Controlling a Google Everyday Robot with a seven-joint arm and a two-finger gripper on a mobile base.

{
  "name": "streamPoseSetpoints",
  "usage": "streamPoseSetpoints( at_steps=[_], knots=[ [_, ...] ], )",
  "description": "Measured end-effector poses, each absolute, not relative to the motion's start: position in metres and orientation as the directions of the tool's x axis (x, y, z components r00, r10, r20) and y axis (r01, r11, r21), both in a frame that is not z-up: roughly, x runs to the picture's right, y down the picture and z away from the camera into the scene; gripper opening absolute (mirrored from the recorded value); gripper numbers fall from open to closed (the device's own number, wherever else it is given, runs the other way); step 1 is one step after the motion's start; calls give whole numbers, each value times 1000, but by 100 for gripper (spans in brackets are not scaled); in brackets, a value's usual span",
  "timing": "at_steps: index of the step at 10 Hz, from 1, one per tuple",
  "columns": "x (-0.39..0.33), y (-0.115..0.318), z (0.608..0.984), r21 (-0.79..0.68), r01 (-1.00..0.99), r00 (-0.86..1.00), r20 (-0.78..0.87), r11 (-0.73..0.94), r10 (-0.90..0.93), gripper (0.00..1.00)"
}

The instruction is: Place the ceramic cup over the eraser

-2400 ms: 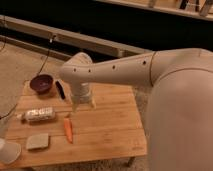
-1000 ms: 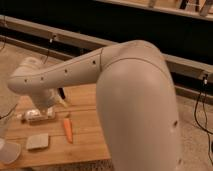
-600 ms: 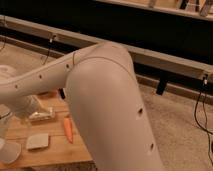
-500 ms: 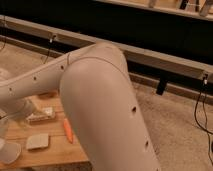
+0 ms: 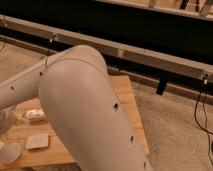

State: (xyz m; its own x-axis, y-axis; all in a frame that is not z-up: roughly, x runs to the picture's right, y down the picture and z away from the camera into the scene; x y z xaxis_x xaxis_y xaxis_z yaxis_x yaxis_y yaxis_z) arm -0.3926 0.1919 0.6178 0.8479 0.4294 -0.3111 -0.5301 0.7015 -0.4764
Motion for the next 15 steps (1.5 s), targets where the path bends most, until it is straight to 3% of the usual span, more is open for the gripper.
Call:
streamPoseSetpoints(
  at_steps=[7,15],
  knots=[
    [-455,229,596,-521,-346,938,-182,780,294,65],
    [-487,210,620,-607,-347,935,-163,715,316,65]
  ],
)
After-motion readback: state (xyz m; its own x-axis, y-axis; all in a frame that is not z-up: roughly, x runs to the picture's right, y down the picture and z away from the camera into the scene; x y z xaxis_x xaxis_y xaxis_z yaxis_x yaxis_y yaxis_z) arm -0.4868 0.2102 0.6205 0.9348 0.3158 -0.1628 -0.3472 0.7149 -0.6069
